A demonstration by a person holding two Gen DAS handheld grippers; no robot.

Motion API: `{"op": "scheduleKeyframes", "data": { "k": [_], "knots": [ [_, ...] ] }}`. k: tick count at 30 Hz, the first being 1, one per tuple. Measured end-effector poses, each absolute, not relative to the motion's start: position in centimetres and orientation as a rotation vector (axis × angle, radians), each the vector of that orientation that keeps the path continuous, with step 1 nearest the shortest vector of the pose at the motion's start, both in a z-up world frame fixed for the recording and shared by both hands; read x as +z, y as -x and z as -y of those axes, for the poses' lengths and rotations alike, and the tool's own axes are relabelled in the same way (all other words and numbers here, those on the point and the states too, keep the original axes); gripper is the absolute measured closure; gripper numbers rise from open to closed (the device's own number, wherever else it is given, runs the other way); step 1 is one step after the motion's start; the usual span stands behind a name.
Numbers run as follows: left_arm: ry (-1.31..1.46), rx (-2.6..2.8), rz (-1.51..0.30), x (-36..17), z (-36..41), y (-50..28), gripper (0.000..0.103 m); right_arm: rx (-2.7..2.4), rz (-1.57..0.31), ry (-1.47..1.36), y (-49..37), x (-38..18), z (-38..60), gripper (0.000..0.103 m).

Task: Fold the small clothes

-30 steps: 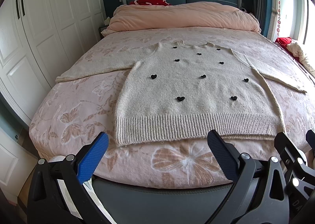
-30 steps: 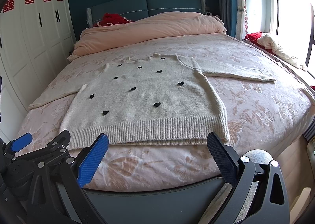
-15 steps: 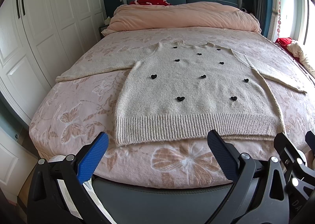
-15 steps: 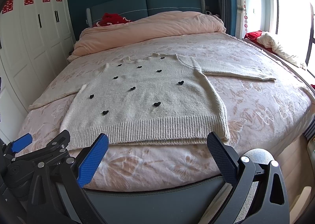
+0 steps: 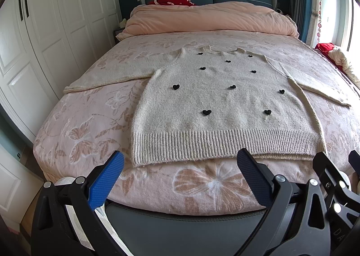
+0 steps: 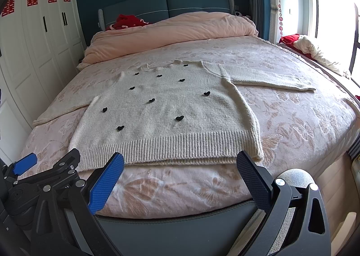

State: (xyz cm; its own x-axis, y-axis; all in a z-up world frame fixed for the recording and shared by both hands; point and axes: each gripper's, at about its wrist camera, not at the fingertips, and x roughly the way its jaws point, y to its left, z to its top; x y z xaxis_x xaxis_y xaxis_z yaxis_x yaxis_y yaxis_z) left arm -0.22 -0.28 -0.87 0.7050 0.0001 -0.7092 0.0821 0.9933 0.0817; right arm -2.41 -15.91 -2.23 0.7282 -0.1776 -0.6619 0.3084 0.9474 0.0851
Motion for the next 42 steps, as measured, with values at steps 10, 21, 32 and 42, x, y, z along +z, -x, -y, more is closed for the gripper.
{"op": "scheduleKeyframes", "data": {
  "k": [10,21,32,42],
  "knots": [
    [-0.112,-0.045,-0.794,-1.2,0.3,0.5,0.005,-0.264,-0.714,-0.201,2.5,-2.6,15.6,0.005],
    [0.043,-0.03,-0.891,-2.9,-3.2,-2.4,0.005,-0.307,-0.749,-0.451,-0.1,-5.1,26.8,0.005],
    [0.01,-0.003,-0.896,-4.0,-1.5,-7.3,0.005,-0.635,-0.692,-0.699,-10.4,-8.4,54.6,0.01],
    [-0.08,-0.047,-0.952,-6.5,2.9,-11.3,0.005,-0.815,-0.595,-0.999,-15.0,-14.4,67.0,0.013]
  ]
}}
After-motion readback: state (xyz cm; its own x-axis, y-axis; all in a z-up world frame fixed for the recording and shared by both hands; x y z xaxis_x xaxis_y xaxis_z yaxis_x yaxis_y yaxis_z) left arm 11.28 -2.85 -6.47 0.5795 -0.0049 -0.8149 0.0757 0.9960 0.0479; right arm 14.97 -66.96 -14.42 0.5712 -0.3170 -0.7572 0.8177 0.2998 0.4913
